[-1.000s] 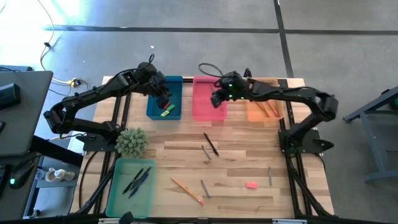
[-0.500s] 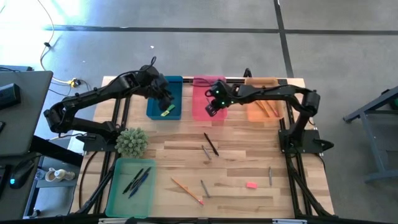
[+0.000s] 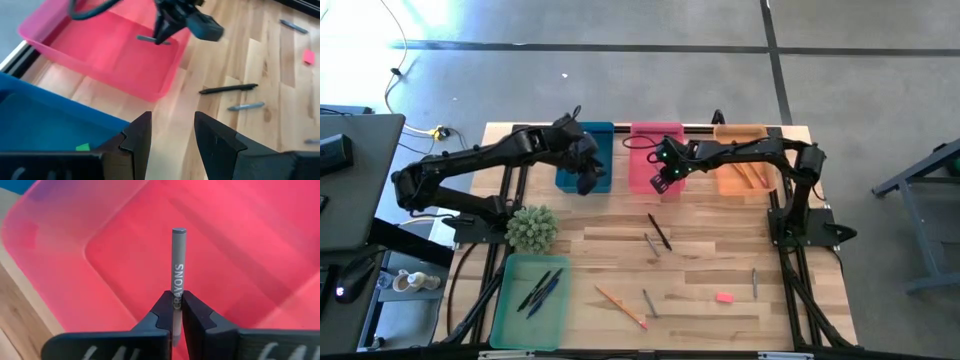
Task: Sort crayons/erasers/pens/pencils in bins
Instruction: Put the top right gray crayon into the transparent red bin, then put the pencil into the transparent orange bin
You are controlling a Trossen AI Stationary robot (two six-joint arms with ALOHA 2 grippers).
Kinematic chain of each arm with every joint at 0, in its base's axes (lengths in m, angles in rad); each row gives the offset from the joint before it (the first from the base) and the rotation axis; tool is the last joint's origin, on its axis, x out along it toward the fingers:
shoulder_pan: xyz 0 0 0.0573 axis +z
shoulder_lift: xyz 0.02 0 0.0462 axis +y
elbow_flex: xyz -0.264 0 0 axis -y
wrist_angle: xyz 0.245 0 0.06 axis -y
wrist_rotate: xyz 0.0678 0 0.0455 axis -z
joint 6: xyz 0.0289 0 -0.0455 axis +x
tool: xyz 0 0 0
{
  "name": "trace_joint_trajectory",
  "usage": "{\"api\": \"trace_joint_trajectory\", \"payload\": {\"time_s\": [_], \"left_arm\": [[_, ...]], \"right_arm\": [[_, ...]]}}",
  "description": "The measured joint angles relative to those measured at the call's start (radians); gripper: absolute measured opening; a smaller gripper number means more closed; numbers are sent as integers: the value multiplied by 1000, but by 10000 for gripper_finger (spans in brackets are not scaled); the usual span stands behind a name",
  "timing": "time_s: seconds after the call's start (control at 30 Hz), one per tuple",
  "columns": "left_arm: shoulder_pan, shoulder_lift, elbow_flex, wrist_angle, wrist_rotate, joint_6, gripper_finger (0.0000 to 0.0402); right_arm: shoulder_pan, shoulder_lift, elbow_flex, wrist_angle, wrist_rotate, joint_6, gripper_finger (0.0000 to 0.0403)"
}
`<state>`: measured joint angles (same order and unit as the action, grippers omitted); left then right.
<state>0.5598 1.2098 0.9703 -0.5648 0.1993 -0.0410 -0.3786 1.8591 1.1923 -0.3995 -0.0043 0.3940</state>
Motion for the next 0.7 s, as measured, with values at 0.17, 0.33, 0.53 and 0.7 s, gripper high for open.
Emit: {"api": "trace_joint_trajectory", "payload": {"time_s": [0.17, 0.33, 0.53, 0.7], "left_arm": [[-36, 0, 0, 0, 0, 0, 136], [-64, 0, 0, -11, 0, 0, 135], [-94, 0, 0, -23, 0, 40, 142], [-122, 0, 0, -23, -1, 109, 168]], "right_arm": [[0, 0, 0, -1, 0, 0, 25], [0, 0, 0, -6, -7, 3, 78], [-3, 0, 0, -9, -49, 55, 130], [0, 0, 52, -82, -50, 54, 137]]}}
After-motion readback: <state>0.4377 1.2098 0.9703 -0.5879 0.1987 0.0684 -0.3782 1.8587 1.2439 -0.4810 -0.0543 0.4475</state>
